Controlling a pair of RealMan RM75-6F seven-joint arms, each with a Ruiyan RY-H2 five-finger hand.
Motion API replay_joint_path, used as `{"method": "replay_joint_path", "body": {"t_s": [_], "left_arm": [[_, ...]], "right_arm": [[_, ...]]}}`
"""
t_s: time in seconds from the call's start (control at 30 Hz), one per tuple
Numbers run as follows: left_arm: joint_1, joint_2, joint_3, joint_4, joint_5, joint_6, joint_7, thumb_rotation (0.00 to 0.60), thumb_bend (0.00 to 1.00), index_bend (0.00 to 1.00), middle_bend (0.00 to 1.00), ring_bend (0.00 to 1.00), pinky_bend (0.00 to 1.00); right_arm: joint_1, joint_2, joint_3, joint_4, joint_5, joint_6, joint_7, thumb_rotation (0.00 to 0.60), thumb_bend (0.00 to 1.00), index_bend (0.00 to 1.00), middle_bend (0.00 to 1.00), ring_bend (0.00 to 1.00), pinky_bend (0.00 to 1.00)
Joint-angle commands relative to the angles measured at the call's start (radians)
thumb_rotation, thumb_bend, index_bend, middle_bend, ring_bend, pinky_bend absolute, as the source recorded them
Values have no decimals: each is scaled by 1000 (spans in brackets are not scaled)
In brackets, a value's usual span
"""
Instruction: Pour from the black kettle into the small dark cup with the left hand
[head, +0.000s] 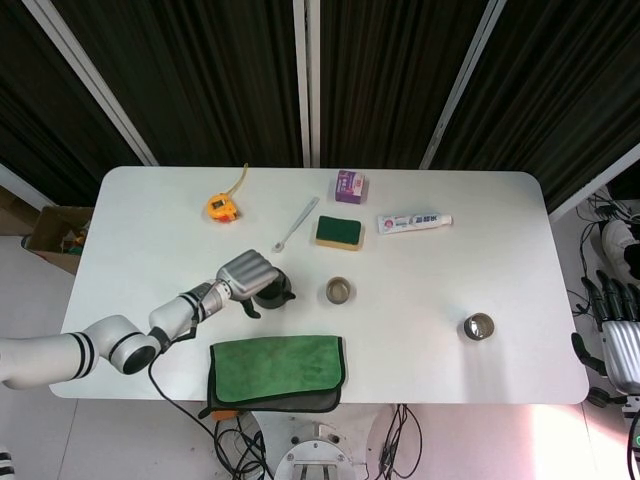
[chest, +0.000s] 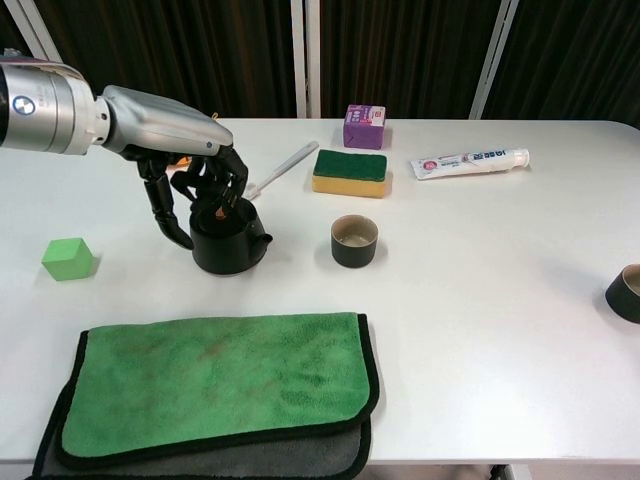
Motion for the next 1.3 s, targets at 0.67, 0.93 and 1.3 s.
{"method": "replay_joint_path", "body": {"t_s": [0.67, 0.93, 1.3], "left_arm": [[-6, 10, 8, -11, 6, -3, -7, 510, 75, 562, 702, 575, 524], [-5, 7, 7, -8, 6, 1, -12, 512, 75, 584, 718, 588, 528], [-5, -11, 13, 10, 6, -2, -10, 522, 75, 656, 766, 629, 545]], "right_arm": [[2, -8, 0, 11, 0, -4, 11, 600, 352, 0, 0, 0, 0], [2, -8, 0, 10, 0, -5, 8, 600, 354, 0, 0, 0, 0], [1, -8, 3, 10, 5, -4, 8, 600, 354, 0, 0, 0, 0]]}}
